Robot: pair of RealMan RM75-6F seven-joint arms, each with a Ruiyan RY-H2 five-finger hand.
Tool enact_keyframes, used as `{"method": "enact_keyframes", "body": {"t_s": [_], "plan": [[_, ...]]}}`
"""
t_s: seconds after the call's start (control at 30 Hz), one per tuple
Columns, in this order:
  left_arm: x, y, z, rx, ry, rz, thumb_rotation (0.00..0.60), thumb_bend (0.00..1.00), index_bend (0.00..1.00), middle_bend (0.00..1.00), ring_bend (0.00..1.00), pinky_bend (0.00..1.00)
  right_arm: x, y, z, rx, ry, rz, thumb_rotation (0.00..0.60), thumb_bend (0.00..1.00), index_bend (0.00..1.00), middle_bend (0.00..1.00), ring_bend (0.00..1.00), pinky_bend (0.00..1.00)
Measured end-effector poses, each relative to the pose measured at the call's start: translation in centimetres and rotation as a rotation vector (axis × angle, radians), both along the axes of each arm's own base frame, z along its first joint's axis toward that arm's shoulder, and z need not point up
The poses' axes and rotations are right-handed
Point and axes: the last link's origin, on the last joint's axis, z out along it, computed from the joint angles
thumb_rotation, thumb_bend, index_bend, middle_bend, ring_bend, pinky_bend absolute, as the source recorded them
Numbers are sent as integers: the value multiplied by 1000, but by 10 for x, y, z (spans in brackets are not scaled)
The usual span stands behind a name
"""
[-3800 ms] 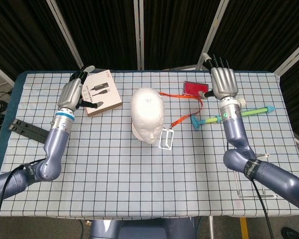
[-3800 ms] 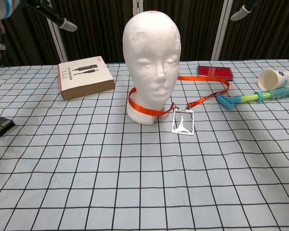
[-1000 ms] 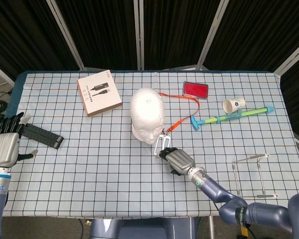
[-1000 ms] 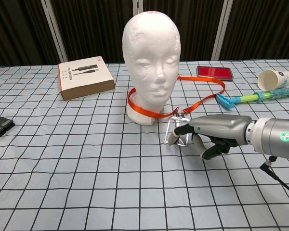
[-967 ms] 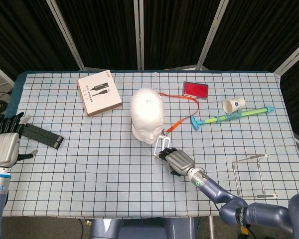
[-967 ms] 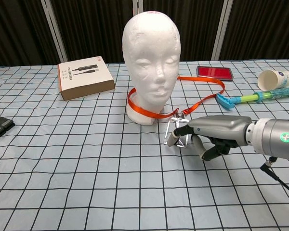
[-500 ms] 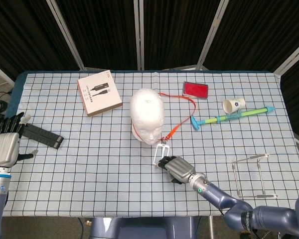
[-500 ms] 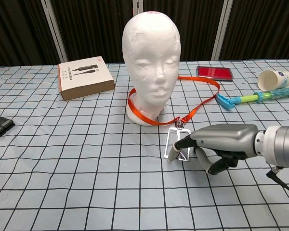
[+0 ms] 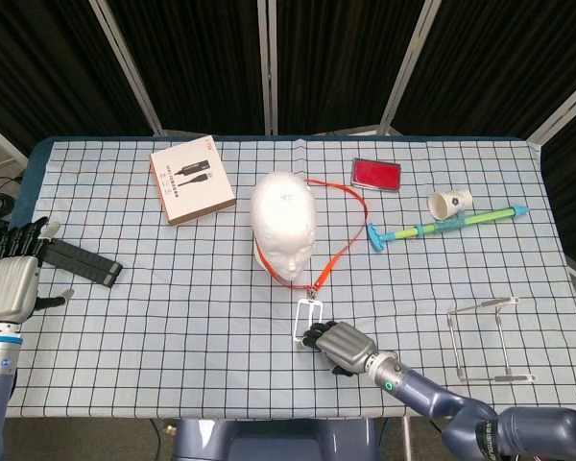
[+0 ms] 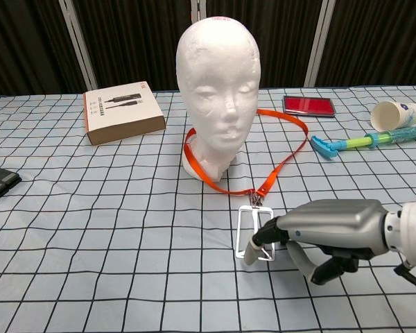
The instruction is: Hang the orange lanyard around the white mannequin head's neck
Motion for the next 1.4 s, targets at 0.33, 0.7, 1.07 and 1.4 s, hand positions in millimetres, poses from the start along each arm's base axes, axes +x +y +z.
{"method": "enact_keyframes", "body": {"t_s": [0.33,0.7,1.07,1.4], "plan": [[-1,0,-1,-3,10,0,600,0,0,0,0,0,1,15,6,43,8,38,600,1000,270,230,134,254],[0,-1,-3,-4,17,0,600,0,0,0,0,0,-4,28,15,70,21,68,600,1000,279,235,134,255],[-1,-2,-4,-3,16,4,600,0,0,0,0,0,0,26,36,-5,-47,99,600,1000,293,247,142,272],[-2,-7,-2,-3,15,-7,600,0,0,0,0,0,-27,0,114,-378,-90,190,600,972,293,246,142,270]]}}
